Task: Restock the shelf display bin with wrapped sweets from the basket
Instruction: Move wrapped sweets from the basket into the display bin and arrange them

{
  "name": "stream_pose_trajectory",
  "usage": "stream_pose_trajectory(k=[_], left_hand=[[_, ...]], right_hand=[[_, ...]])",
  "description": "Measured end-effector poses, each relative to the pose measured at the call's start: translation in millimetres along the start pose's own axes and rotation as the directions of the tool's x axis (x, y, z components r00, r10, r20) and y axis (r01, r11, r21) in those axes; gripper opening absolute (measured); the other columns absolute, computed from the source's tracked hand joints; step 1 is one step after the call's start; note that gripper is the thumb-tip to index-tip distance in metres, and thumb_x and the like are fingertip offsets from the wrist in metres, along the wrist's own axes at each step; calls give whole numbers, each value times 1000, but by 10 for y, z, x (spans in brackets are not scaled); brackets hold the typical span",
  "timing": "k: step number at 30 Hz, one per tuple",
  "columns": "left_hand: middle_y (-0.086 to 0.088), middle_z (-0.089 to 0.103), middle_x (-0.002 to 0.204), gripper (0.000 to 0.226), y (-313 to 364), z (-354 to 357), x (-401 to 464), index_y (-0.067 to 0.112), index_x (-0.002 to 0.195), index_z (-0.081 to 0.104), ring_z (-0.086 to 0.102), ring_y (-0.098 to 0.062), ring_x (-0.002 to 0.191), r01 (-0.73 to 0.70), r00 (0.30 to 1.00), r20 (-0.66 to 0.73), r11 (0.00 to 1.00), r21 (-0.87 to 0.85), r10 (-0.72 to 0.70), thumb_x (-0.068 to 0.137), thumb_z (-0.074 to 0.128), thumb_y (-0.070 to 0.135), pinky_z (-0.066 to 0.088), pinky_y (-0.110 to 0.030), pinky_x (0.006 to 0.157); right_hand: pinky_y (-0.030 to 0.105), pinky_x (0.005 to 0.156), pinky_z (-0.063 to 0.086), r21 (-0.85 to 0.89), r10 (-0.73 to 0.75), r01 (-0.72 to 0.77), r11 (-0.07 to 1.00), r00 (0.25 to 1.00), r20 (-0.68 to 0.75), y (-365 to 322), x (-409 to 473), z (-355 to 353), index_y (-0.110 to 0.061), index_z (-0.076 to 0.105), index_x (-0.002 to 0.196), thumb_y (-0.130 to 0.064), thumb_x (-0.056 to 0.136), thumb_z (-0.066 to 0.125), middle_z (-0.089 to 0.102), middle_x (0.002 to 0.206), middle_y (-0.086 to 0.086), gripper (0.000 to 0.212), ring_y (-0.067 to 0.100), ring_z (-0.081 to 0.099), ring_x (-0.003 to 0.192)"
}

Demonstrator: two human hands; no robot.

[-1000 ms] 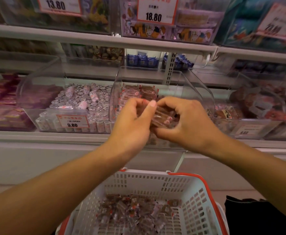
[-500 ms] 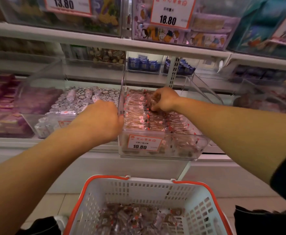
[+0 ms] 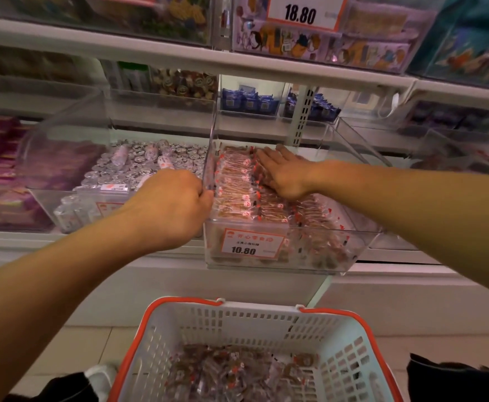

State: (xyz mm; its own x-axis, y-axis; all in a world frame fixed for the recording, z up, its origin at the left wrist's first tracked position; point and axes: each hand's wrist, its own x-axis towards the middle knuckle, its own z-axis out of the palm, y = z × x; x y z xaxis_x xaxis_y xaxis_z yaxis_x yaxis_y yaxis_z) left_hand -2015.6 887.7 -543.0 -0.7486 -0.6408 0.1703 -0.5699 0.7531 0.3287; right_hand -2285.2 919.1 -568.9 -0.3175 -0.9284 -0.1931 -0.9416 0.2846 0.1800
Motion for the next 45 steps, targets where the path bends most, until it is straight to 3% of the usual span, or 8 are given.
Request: stream_pose_trajectory(k=[12, 17, 19, 23, 26, 29, 36, 45], left_hand=[[-4, 59, 64, 48, 13, 60, -44, 18, 63, 53, 56, -21, 62, 2, 999, -32, 1000, 4, -2, 101, 37, 42, 42, -34, 62], [5, 52, 58, 37, 161, 16, -215, 22, 69, 50, 51, -16, 56, -71, 871, -487, 997, -2, 61, 96, 47, 47, 45, -35, 60], [11, 41, 49, 33, 261, 11, -323, 22, 64, 43, 42, -7, 45, -288, 734, -647, 957, -23, 205, 92, 54, 35, 35, -28, 49], [5, 46, 50, 24, 340, 387, -553, 23, 61, 39, 50, -24, 45, -553, 742, -398, 828, 90, 539, 80, 52, 30, 40, -31, 46], [-2, 63, 77, 19, 251, 947, -683, 22, 74, 51, 62, -29, 74, -425, 891, 251, 888, 176, 377, 85, 52, 38, 49, -35, 61], [-8, 64, 118, 31, 7, 1585, -943, 22, 110, 62, 59, -29, 108, -285, 744, 667, 926, 247, 51, 89, 57, 44, 46, -35, 88], [-18, 17, 161, 96, -393, 3022, -1766, 8, 156, 6, 32, -34, 142, 433, 496, 788, 891, 140, -365, 89, 67, 39, 36, -38, 112], [-17, 7, 158, 111, -109, 3987, -2025, 7, 153, 7, 19, -35, 145, 851, 299, 750, 520, 71, -590, 78, 77, 48, 34, -39, 113]], right_hand=[[36, 121, -2, 110, -62, 59, 992, 998, 26, -11, -43, -107, -19, -13, 156, -35, 104, 44, -11, 165, 7, 79, 28, -8, 152], [48, 123, 11, 157, 16, 16, 987, 980, -200, -175, -362, -363, -16, 10, 158, -33, 103, 46, 0, 166, 8, 68, 33, 2, 151], [45, 116, 30, 248, 84, 58, 967, 848, -524, -263, -676, -428, -14, 37, 149, -31, 103, 44, 29, 158, 10, 49, 31, 30, 143], [14, 67, 39, 356, 313, 422, 834, 169, -935, -712, -1631, 220, -18, 63, 97, -21, 100, 48, 54, 85, -14, 16, 1, 48, 73], [26, 59, 38, 643, 445, 289, 710, 523, -727, -1082, -1923, 1307, -18, 63, 90, -25, 98, 49, 56, 72, -8, 18, 12, 53, 64], [39, 83, 45, 909, 256, -254, 331, 951, 173, -1281, -1921, 2326, -16, 63, 112, -25, 97, 57, 66, 108, 7, 18, 27, 62, 111], [42, 111, 36, 639, 168, -636, 433, 754, 635, -1380, -2377, 3588, -23, 15, 155, -27, 62, 91, 20, 156, 13, 120, 35, 33, 139], [60, 119, 14, 536, 306, -705, 464, 695, 650, -1493, -1935, 4059, -37, -20, 152, -48, 60, 91, -34, 158, 6, 145, 41, -21, 146]])
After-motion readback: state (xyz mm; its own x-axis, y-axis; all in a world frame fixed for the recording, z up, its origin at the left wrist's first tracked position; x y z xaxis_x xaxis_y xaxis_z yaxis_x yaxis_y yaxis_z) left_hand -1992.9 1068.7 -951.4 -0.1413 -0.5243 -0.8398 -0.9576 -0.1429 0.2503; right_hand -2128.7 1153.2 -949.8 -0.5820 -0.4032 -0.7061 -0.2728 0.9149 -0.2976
